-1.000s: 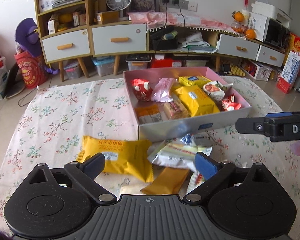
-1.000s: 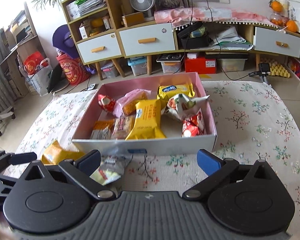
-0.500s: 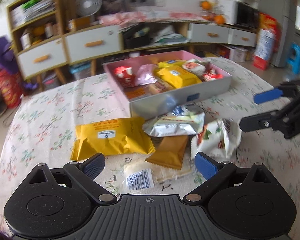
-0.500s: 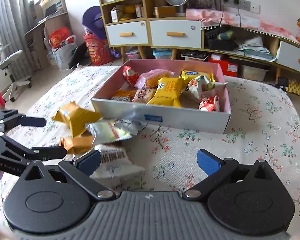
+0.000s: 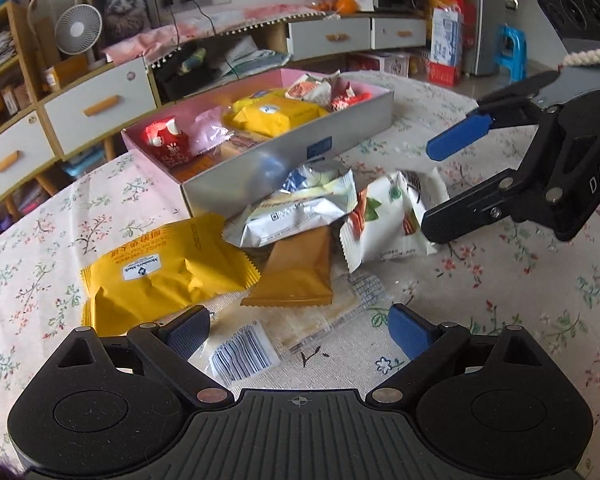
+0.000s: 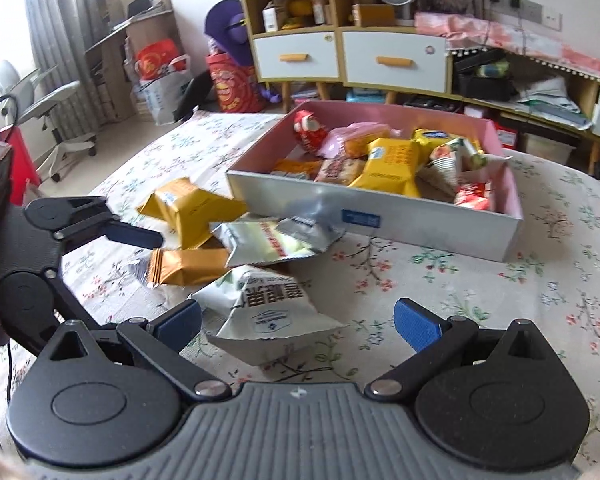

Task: Organize snacks
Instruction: 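Grasp the clear wrapped pastry with the left tool while the right tool grasps the white-green chip bag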

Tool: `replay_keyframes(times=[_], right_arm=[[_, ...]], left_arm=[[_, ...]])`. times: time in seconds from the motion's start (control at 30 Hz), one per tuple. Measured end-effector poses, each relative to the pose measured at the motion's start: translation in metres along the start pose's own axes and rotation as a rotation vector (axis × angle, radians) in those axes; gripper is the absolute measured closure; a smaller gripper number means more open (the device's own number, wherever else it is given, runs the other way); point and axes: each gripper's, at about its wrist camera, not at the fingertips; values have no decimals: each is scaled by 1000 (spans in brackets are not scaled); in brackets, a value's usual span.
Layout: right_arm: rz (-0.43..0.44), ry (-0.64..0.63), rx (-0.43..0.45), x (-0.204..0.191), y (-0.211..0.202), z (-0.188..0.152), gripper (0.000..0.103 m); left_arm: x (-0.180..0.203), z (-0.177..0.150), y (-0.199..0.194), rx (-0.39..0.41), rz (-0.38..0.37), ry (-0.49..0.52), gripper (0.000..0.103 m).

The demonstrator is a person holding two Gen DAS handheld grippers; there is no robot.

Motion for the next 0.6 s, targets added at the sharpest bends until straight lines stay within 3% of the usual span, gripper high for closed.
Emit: replay_keyframes(times=[0.33,0.43,0.6], right_arm=[[-2,-37,-26,-4,17,0,6],[-11,-39,-25,-3,19,0,10],[-26,-29,-16,1,17,1,16]], left_arm=[[4,-5,-13,-32,-30,26,17],[5,-7,-19,-41,-64,24,23],[5,-5,-28,-43,-112,6,44]])
Point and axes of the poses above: each gripper's, at about its wrist camera, not at the fingertips, and y roughly the way its jaws point, x to its right, z to its top, and after that the axes turned 8 degrees about z, right-handed
